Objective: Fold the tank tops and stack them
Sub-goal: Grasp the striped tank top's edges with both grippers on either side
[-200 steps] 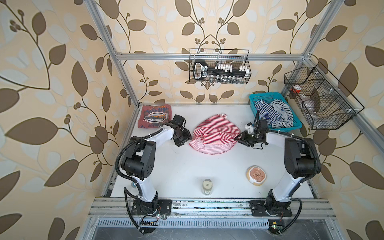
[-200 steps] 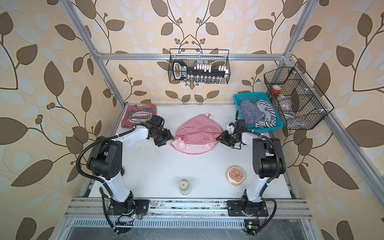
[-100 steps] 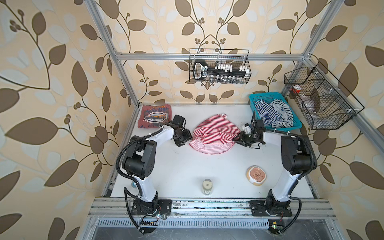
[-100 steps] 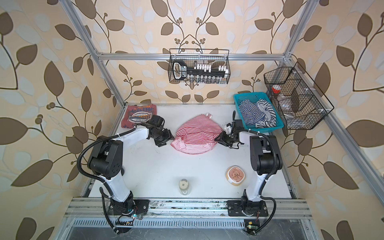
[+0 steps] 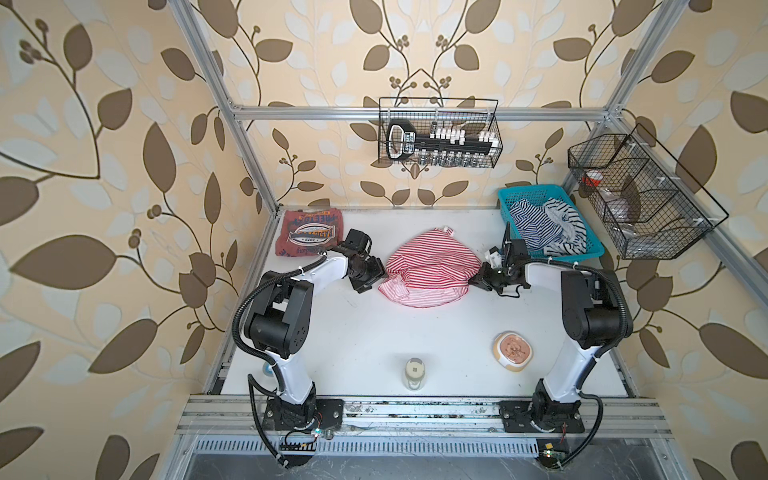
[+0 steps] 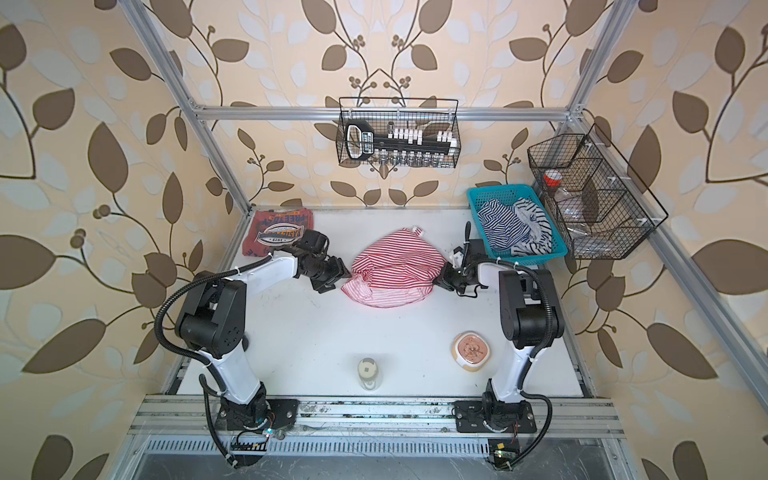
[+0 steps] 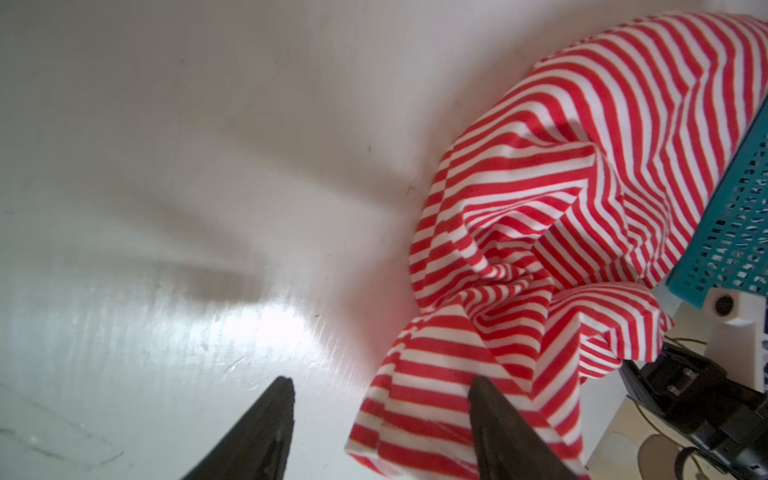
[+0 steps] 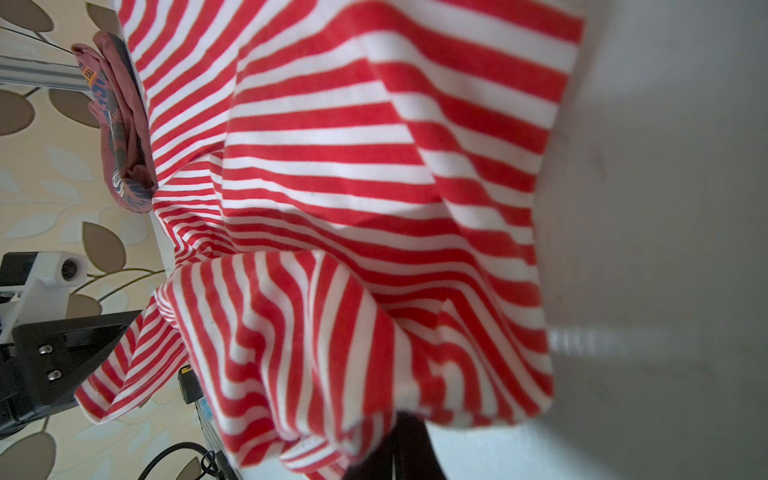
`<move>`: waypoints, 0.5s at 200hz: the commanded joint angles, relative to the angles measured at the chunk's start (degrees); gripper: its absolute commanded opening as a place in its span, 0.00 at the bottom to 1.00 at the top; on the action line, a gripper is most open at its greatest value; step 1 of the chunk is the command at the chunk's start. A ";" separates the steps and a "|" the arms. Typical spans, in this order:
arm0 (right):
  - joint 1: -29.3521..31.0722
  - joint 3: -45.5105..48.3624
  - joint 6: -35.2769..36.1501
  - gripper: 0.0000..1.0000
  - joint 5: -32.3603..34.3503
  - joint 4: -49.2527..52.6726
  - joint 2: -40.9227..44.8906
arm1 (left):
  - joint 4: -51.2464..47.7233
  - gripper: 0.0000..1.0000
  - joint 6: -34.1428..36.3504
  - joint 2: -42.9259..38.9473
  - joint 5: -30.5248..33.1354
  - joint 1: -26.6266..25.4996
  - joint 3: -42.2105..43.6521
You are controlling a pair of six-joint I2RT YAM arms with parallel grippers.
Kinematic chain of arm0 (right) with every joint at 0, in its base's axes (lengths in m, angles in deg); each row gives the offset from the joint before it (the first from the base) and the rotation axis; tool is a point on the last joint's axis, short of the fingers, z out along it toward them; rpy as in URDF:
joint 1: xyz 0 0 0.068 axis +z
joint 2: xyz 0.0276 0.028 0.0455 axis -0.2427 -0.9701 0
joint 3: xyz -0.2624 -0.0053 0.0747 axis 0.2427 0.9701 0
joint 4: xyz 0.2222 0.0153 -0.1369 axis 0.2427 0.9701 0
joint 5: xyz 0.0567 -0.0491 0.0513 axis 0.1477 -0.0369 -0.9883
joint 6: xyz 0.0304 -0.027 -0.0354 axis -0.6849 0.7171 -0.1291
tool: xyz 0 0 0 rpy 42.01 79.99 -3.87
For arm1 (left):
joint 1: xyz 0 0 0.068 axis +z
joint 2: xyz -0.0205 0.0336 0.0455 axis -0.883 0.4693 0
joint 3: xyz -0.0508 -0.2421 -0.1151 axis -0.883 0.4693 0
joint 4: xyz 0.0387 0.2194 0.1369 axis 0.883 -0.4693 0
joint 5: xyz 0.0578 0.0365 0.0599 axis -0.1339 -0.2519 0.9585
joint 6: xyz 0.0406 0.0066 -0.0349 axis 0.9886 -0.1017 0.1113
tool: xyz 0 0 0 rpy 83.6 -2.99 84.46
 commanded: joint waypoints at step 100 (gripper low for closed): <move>-0.14 -0.61 0.25 0.00 0.38 -0.17 0.35 | 6.93 0.52 -5.42 -3.68 -2.90 -0.19 5.94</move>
